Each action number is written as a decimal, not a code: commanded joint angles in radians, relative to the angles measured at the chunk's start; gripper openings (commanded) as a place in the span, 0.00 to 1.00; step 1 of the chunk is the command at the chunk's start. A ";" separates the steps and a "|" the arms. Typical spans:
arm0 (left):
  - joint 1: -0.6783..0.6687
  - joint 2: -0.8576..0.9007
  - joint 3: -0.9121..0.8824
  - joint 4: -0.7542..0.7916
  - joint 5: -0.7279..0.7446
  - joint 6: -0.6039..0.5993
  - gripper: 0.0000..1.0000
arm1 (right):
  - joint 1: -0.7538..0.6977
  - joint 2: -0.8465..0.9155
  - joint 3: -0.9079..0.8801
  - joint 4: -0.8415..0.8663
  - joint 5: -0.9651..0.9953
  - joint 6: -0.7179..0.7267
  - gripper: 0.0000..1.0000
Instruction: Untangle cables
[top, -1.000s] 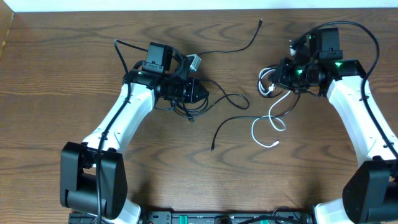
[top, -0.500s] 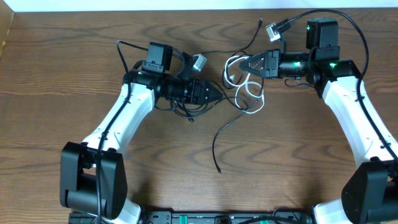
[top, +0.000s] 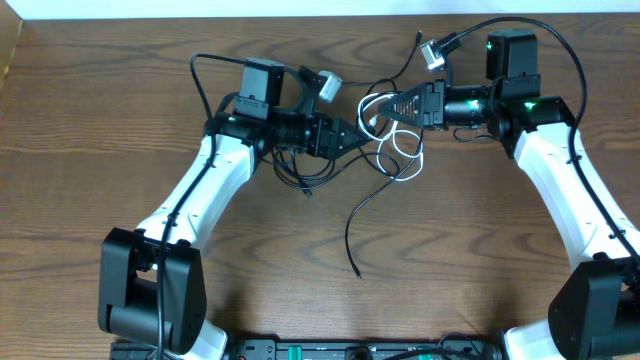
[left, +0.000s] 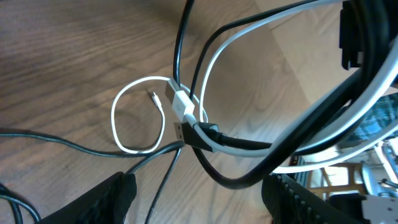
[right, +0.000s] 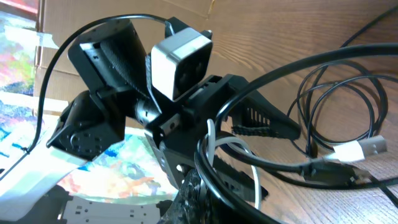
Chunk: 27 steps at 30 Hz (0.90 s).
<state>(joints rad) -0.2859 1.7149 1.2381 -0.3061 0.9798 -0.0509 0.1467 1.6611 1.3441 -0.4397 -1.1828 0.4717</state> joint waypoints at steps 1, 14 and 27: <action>-0.019 -0.005 0.010 0.028 -0.058 0.013 0.67 | 0.007 -0.021 0.003 0.003 -0.037 0.016 0.01; -0.019 -0.005 0.010 0.202 -0.058 -0.049 0.60 | 0.006 -0.021 0.003 0.050 -0.097 0.196 0.01; -0.019 -0.005 0.010 0.298 -0.091 -0.100 0.63 | 0.006 -0.021 0.003 0.405 -0.109 0.561 0.01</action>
<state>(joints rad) -0.3058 1.7149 1.2381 -0.0311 0.9024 -0.1135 0.1467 1.6608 1.3426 -0.0597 -1.3022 0.9298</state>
